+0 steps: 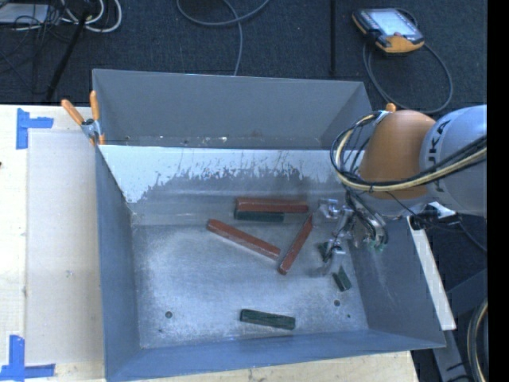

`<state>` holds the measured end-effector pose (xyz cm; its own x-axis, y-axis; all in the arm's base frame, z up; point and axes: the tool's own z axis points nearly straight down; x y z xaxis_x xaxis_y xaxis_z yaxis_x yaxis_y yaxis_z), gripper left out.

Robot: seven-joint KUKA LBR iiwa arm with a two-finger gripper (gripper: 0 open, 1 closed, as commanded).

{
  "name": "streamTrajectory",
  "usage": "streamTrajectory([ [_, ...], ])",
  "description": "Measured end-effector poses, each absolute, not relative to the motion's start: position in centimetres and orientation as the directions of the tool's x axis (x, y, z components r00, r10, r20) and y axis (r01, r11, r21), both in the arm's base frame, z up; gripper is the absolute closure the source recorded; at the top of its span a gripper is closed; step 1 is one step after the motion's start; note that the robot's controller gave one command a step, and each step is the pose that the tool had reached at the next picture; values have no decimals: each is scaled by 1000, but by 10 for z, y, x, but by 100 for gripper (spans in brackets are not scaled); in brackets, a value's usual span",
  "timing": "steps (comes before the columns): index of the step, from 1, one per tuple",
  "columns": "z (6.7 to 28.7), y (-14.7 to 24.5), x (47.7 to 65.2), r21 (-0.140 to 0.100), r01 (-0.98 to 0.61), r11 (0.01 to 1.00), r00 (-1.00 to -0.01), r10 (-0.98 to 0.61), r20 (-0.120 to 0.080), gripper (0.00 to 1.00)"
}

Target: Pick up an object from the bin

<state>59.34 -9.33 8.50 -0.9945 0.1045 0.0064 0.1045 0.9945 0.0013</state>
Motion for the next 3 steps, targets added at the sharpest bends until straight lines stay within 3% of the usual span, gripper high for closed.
streamTrajectory([
  [1, 78, -86, 600, 1, 266, 964, -964, 266, -1, 0],
  [2, 77, 1, 604, 1, 80, 997, -997, 80, -1, 100],
  [3, 77, 1, 604, 1, 80, 997, -997, 80, -1, 100],
])
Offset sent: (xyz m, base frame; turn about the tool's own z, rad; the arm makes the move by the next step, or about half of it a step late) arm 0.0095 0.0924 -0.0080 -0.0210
